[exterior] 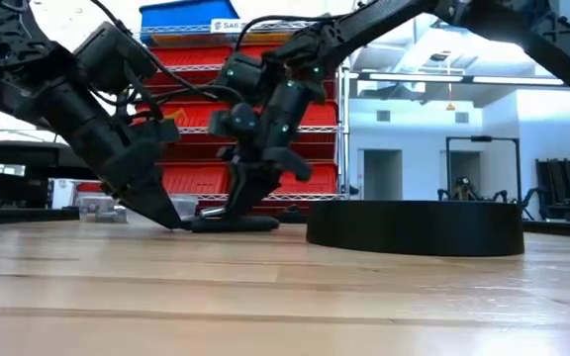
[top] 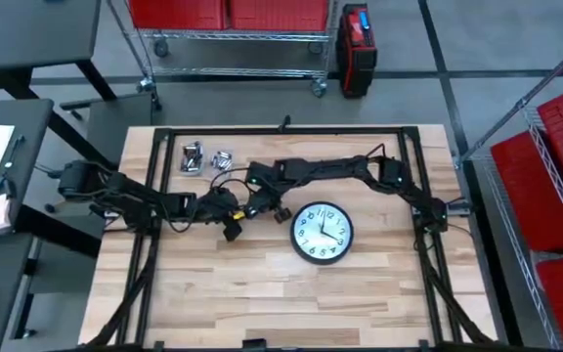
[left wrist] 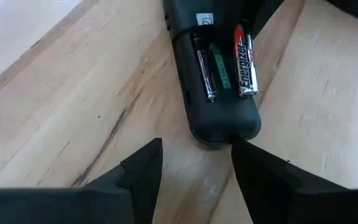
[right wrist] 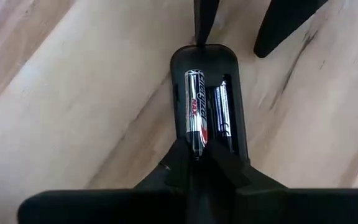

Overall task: Insert battery
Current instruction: Insert the silver battery into the remote

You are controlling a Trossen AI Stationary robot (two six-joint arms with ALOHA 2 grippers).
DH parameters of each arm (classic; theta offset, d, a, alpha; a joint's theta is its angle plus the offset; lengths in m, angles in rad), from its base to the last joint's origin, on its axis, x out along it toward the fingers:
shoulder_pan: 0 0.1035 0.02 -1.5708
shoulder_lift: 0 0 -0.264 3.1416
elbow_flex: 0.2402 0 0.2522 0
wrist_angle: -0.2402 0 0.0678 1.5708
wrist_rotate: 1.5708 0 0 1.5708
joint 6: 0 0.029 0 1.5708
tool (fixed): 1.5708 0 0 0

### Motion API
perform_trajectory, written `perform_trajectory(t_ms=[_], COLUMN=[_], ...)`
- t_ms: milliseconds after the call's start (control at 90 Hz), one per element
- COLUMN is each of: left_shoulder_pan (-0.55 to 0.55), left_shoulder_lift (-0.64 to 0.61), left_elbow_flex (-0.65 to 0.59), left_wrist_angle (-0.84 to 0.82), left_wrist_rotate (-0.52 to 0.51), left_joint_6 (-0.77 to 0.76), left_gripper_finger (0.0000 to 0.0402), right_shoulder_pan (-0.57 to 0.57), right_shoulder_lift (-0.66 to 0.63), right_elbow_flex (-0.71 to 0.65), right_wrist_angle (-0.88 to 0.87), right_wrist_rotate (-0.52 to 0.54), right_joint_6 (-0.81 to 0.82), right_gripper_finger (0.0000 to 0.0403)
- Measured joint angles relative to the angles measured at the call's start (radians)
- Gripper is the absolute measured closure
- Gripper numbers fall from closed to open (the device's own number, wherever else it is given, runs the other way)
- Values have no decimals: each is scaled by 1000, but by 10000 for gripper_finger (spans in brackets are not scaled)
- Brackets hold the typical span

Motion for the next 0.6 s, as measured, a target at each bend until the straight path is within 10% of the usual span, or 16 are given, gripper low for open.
perform_trajectory(t_ms=[600], left_shoulder_pan=[-3], left_shoulder_lift=[-19], left_elbow_flex=[0], left_wrist_angle=[-2], left_wrist_rotate=[13], left_joint_6=[-90], left_gripper_finger=[230], right_shoulder_pan=[-4], right_shoulder_lift=[-2], right_elbow_flex=[7], right_wrist_angle=[-55], right_wrist_rotate=[114], right_joint_6=[-88], right_gripper_finger=[385])
